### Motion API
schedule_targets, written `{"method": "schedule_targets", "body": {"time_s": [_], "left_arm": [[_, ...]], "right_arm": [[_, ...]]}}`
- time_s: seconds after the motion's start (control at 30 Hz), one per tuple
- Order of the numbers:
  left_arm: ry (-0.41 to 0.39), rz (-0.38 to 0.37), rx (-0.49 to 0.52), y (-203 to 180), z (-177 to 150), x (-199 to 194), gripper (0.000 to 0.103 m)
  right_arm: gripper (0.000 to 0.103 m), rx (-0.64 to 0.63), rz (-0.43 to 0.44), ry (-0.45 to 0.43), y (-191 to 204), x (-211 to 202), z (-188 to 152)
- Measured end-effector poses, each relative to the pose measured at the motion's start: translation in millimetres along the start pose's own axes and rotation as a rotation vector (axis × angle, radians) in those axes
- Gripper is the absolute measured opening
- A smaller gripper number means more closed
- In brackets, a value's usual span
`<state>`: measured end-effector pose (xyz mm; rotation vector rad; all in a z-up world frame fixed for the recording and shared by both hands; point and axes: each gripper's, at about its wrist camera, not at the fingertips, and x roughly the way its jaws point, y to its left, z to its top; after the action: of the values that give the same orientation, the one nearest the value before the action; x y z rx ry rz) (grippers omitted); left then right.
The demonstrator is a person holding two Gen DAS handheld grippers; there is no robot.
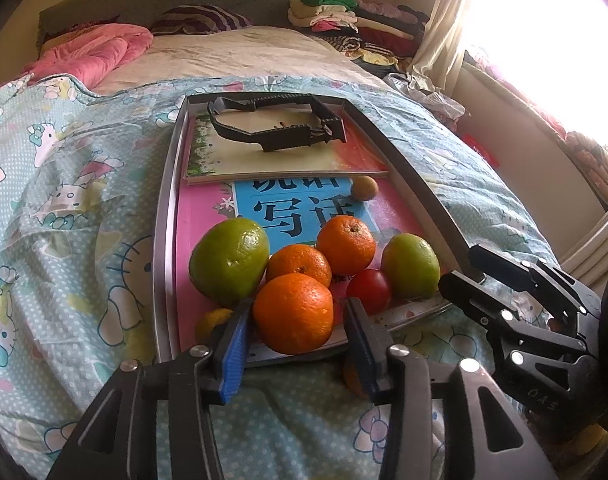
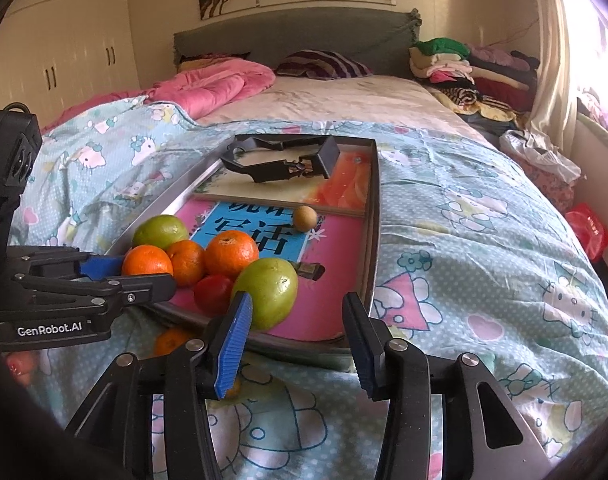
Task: Organize fruits
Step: 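Lift the orange and brown fruit into the tray and open both tools, then withdraw both open tools from the tray toward the last orange and small fruits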
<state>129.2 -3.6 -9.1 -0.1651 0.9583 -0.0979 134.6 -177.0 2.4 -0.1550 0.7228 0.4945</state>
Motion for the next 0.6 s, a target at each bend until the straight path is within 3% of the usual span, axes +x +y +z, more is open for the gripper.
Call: {"method": "schedule_targets", "body": {"time_s": [0.6], "left_arm": [[-0.047,-0.001,0.009,-3.0,-0.6,-17.3,0.066]], "right_arm": [[0.061,0.003,-0.017,-0.024,1.1,-8.3,0.9]]}}
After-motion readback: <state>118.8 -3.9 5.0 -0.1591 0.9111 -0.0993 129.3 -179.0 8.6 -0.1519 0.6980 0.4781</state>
